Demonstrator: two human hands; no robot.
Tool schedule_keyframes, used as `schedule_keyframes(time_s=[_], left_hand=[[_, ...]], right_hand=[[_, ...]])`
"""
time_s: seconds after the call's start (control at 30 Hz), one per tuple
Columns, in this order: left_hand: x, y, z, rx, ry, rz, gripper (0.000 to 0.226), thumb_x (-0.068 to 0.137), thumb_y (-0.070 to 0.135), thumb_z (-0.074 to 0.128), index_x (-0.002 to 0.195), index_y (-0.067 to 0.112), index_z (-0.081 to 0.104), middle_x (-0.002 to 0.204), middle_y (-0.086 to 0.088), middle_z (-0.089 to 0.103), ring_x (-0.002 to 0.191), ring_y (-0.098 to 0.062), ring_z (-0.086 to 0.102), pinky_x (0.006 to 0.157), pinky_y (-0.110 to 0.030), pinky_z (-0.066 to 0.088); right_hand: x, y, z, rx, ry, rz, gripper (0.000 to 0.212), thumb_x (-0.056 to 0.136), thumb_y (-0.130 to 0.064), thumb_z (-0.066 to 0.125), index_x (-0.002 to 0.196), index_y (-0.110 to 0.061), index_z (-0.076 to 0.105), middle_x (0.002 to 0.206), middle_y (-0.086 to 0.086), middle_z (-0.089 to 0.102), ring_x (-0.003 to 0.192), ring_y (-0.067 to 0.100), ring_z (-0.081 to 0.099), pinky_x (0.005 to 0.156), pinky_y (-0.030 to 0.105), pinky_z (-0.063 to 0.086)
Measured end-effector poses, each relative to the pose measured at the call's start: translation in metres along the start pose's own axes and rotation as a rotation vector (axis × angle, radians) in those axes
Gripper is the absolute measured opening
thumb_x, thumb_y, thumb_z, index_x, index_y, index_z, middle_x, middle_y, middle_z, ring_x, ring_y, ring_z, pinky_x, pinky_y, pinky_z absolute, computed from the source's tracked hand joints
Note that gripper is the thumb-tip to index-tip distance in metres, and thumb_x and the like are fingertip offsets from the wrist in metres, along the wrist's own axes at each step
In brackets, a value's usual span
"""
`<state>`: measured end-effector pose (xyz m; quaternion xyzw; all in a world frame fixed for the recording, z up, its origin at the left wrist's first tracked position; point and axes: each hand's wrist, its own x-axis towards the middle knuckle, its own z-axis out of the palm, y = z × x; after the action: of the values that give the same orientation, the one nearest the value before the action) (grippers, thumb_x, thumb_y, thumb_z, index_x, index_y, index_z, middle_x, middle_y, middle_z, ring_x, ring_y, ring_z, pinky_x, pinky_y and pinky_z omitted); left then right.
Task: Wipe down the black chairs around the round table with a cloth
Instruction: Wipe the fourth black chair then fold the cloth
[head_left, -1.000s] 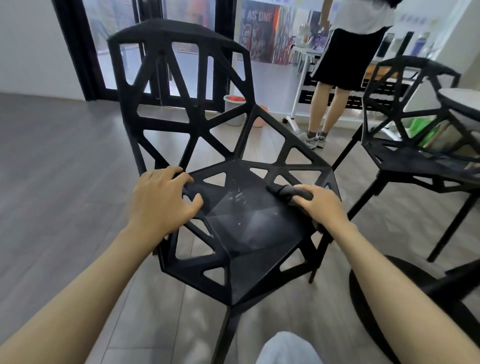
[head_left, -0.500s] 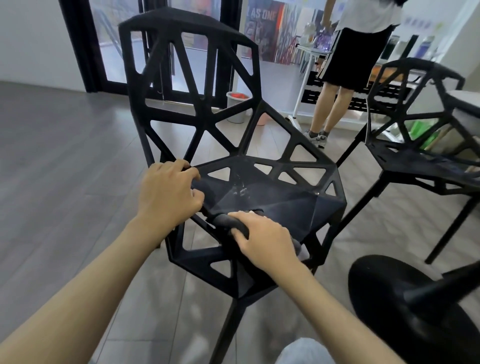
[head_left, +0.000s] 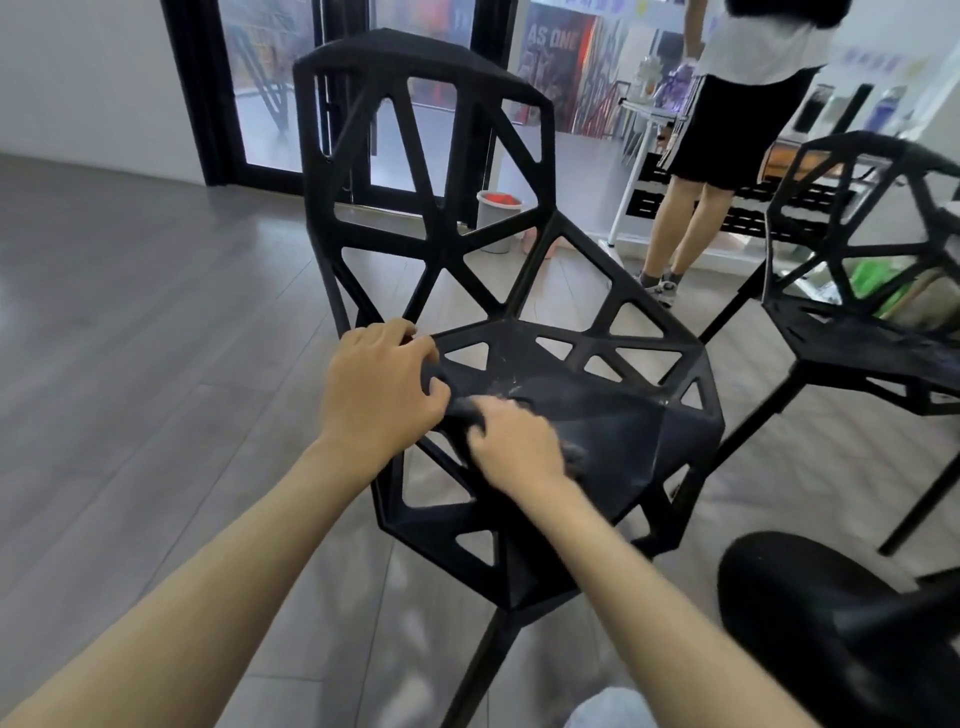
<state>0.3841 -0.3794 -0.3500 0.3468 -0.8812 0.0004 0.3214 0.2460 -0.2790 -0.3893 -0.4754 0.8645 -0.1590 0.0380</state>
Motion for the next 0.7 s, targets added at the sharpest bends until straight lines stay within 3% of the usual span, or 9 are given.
schedule_keyframes(time_s=[0.13, 0.23, 0.3, 0.37, 0.5, 0.57, 0.7], left_hand=[[0.024, -0.013, -0.01, -0.105, -0.038, 0.104, 0.055, 0.09, 0.032, 0.064, 0.143, 0.021, 0.055, 0.137, -0.002, 0.059, 0.107, -0.023, 0.063, 0.084, -0.031, 0.047], [0.054, -0.034, -0.014, -0.062, -0.126, 0.147, 0.047, 0.096, 0.038, 0.058, 0.141, 0.024, 0.057, 0.131, 0.002, 0.065, 0.111, -0.021, 0.064, 0.083, -0.029, 0.046], [0.059, -0.04, -0.012, -0.017, -0.101, 0.144, 0.042, 0.096, 0.042, 0.056, 0.134, 0.027, 0.063, 0.116, 0.004, 0.072, 0.101, -0.02, 0.066, 0.084, -0.031, 0.047], [0.055, -0.04, -0.006, 0.009, -0.069, 0.15, 0.041, 0.093, 0.048, 0.052, 0.126, 0.029, 0.068, 0.104, 0.007, 0.074, 0.087, -0.018, 0.064, 0.094, -0.036, 0.048], [0.054, -0.04, 0.0, 0.001, -0.039, 0.127, 0.054, 0.086, 0.059, 0.037, 0.116, 0.031, 0.072, 0.102, 0.009, 0.075, 0.078, -0.015, 0.065, 0.114, -0.041, 0.04], [0.056, -0.04, 0.001, -0.009, -0.031, 0.112, 0.055, 0.085, 0.061, 0.037, 0.115, 0.031, 0.073, 0.104, 0.009, 0.076, 0.08, -0.015, 0.068, 0.119, -0.043, 0.035], [0.053, -0.037, 0.0, 0.005, -0.065, 0.114, 0.063, 0.081, 0.064, 0.032, 0.117, 0.032, 0.073, 0.117, 0.009, 0.074, 0.09, -0.017, 0.07, 0.125, -0.043, 0.026]], right_hand=[[0.001, -0.008, 0.004, 0.082, -0.097, -0.148, 0.043, 0.099, -0.036, 0.047, 0.142, -0.045, 0.048, 0.137, -0.004, 0.061, 0.121, 0.033, 0.059, 0.096, 0.045, 0.047], [0.023, 0.035, -0.01, 0.02, -0.113, -0.049, 0.043, 0.104, -0.039, 0.042, 0.145, -0.053, 0.042, 0.15, -0.006, 0.052, 0.138, 0.037, 0.045, 0.109, 0.052, 0.039], [0.05, 0.073, -0.02, -0.05, -0.026, 0.065, 0.042, 0.107, -0.035, 0.041, 0.148, -0.045, 0.044, 0.155, -0.002, 0.047, 0.146, 0.036, 0.035, 0.118, 0.051, 0.026], [0.08, 0.105, -0.026, -0.078, 0.04, 0.156, 0.04, 0.107, -0.031, 0.041, 0.145, -0.037, 0.05, 0.151, 0.004, 0.052, 0.145, 0.032, 0.037, 0.122, 0.049, 0.018], [0.097, 0.099, -0.015, -0.076, 0.124, 0.245, 0.034, 0.103, -0.026, 0.047, 0.136, -0.024, 0.057, 0.135, 0.016, 0.058, 0.125, 0.04, 0.052, 0.109, 0.044, 0.039], [0.085, 0.062, -0.002, -0.04, 0.083, 0.162, 0.034, 0.101, -0.027, 0.049, 0.134, -0.027, 0.057, 0.133, 0.013, 0.06, 0.121, 0.039, 0.056, 0.099, 0.043, 0.043], [0.047, -0.012, 0.021, 0.086, -0.031, -0.101, 0.04, 0.102, -0.029, 0.048, 0.142, -0.033, 0.052, 0.136, 0.004, 0.061, 0.122, 0.033, 0.057, 0.098, 0.045, 0.043]])
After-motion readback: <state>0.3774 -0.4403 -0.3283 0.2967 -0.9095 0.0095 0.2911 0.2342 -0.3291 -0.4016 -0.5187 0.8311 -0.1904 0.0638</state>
